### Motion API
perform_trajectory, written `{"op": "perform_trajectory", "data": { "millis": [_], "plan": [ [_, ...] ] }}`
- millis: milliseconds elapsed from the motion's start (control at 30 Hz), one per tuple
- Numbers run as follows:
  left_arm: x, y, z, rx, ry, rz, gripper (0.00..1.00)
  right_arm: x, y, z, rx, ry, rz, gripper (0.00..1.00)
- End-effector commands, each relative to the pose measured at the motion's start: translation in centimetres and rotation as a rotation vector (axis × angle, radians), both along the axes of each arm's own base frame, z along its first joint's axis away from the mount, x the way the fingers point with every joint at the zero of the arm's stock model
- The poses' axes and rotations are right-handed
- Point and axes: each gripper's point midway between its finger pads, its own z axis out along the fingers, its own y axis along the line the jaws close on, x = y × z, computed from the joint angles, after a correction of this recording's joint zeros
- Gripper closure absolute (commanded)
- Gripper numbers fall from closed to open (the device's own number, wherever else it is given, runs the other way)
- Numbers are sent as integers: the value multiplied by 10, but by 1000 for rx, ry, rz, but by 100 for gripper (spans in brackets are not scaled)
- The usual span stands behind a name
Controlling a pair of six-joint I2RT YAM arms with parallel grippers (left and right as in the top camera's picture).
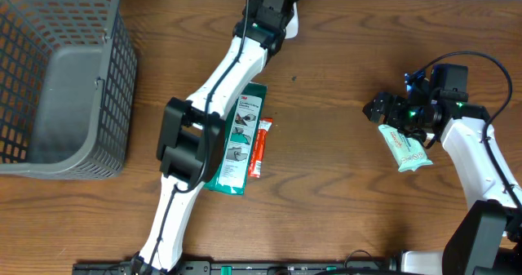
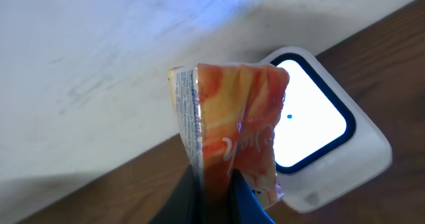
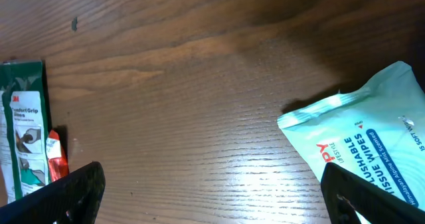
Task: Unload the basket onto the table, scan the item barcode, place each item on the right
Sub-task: 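Carry the tissue pack with the left gripper to the white scanner, then move the tissue pack right with the left gripper and release it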
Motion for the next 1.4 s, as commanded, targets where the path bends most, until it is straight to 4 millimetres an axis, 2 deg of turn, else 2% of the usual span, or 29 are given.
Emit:
{"op": "perform_trajectory", "data": {
  "millis": [0,467,600,733,833,1000,1133,1300,1367],
  "plan": [
    [6,2,-2,31,-26,7,93,4,-2,10,-5,-30,-7,1],
    [9,-1,2,13,-47,-1,93,4,-1,10,-5,-30,-6,1],
    [-6,-6,12,33,-12,-8,92,4,-1,10,-5,-30,-6,1],
    [-40,-13,33,-9,63,5,93,4,-1,10,-5,-30,-6,1],
    [-75,-23,51,-79,146,-20,93,4,-1,10,-5,-30,-6,1],
    [-144,-53,81,-242,332,-173,93,4,-1,10,-5,-30,-6,1],
    [-184,-58,101,-388,450,-205,93,11,-3,14,-9,-65,-7,1],
    [-227,-68,103,-517,651,-289,92,13,-3,15,-10,-74,-6,1],
    [-241,-72,98,-544,730,-319,92,15,5,19,60,-72,-32,1]
  ]
}}
